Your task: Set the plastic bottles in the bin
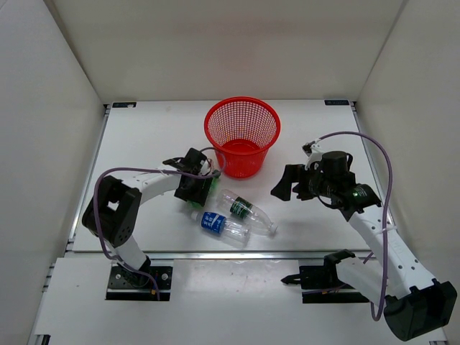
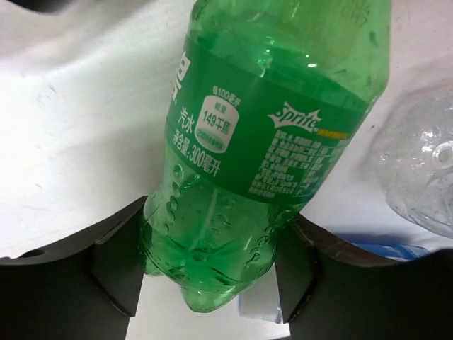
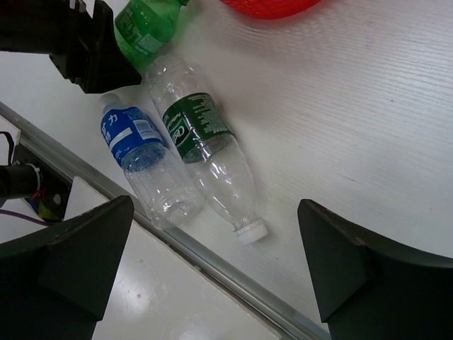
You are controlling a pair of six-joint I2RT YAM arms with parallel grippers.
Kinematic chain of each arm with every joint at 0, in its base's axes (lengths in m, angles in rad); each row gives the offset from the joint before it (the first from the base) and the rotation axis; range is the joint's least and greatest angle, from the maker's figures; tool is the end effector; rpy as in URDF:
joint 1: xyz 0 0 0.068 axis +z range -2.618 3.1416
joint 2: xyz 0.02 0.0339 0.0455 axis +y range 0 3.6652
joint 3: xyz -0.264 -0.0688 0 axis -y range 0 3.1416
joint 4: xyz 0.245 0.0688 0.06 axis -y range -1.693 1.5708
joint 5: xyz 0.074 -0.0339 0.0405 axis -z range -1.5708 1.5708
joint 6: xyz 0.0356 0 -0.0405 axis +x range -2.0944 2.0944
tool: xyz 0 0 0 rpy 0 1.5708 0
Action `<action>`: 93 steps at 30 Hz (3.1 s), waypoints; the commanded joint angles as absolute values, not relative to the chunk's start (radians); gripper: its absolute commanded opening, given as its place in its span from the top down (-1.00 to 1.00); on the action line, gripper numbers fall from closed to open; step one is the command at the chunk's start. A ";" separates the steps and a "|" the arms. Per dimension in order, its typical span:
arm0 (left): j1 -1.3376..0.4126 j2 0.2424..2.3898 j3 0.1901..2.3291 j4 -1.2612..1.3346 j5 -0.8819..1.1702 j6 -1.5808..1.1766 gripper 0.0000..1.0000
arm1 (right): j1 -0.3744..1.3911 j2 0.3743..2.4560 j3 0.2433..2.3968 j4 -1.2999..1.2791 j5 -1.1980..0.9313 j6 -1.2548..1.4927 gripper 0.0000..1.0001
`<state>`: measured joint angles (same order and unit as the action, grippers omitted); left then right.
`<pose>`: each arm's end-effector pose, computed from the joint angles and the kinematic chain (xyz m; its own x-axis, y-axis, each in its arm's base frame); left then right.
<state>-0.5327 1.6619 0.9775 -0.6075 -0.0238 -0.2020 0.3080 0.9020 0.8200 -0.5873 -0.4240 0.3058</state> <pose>0.2605 -0.1526 0.1626 -0.9120 0.3049 -0.2743 0.3257 0.9449 -0.0328 0.1756 0.0712 0.2943 -0.7396 0.0527 -0.6710 -0.3787 0.7916 0.4795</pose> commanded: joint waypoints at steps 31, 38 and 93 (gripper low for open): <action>-0.571 1.446 1.730 -0.678 0.011 -0.156 -0.03 | 0.241 0.828 0.805 -0.554 -0.446 0.328 -0.98; -0.584 1.834 2.109 -0.747 0.072 -0.173 -0.16 | 0.218 0.831 0.808 -0.543 -0.442 0.324 -0.98; -0.229 0.916 1.157 -1.079 -0.244 -0.482 -0.98 | 0.802 1.196 0.643 -0.149 -0.049 0.037 0.49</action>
<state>-0.2321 0.9077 1.1324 -1.1133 -0.2691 -0.4942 0.7673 1.3197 0.6083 -0.1467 -0.0998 0.0505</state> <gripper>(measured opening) 0.986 0.562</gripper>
